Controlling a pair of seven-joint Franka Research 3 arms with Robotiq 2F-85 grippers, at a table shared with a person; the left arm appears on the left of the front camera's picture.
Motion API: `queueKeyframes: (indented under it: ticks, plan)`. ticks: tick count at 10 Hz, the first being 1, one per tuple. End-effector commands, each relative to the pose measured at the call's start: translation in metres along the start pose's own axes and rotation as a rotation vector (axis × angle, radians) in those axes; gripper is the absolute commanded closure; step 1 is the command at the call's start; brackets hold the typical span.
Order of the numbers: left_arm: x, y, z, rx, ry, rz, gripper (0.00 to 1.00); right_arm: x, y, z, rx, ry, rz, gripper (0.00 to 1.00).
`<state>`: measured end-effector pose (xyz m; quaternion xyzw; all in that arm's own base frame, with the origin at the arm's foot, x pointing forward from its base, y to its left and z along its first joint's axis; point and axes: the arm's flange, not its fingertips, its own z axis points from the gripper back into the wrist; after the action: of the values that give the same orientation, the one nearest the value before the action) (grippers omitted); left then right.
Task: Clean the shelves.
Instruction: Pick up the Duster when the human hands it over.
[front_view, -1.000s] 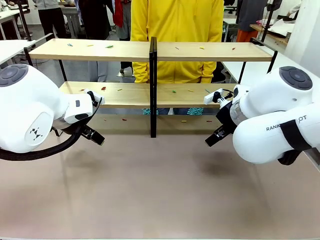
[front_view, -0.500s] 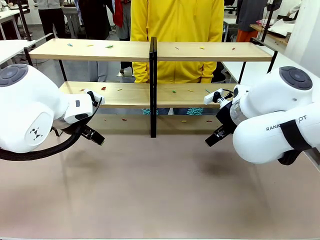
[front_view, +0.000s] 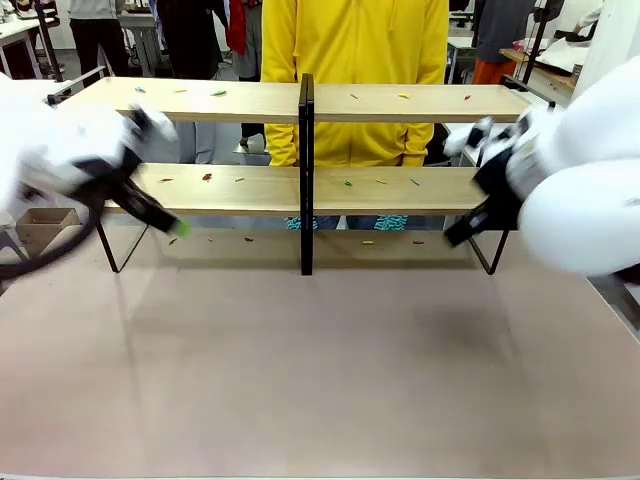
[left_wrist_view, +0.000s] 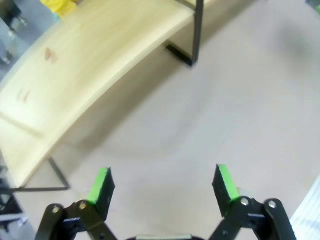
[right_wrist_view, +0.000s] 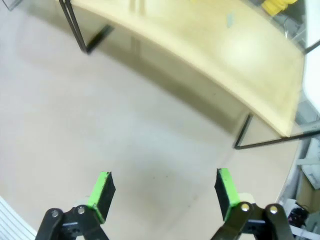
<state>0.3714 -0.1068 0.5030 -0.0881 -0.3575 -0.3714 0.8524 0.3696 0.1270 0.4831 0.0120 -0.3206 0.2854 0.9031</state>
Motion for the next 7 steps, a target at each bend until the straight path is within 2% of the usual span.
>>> queueKeyframes:
  ticks: [1,2,3,4,5,6,7]
  plan:
    - [-0.066,-0.024,0.094,-0.002,-0.097,0.030,0.00,-0.003,-0.005,0.079,0.012,-0.059,0.051,0.00]
    - [-0.069,-0.033,0.112,0.022,-0.096,0.057,0.00,0.000,-0.001,0.104,0.019,-0.081,0.045,0.00]
    - [-0.066,-0.046,0.124,0.102,-0.091,0.315,0.00,0.006,0.009,0.121,0.015,-0.087,-0.027,0.00]
    - [-0.064,-0.059,0.128,0.121,-0.109,0.342,0.00,0.009,0.023,0.128,-0.020,-0.105,-0.101,0.00]
    - [-0.061,-0.068,0.132,0.127,-0.127,0.359,0.00,0.013,0.037,0.133,-0.098,-0.100,-0.227,0.00]
    - [-0.057,-0.074,0.133,0.128,-0.141,0.358,0.00,0.016,0.047,0.137,-0.166,-0.130,-0.292,0.00]
    - [-0.050,-0.077,0.133,0.137,-0.154,0.387,0.00,0.018,0.055,0.145,-0.168,-0.138,-0.273,0.00]
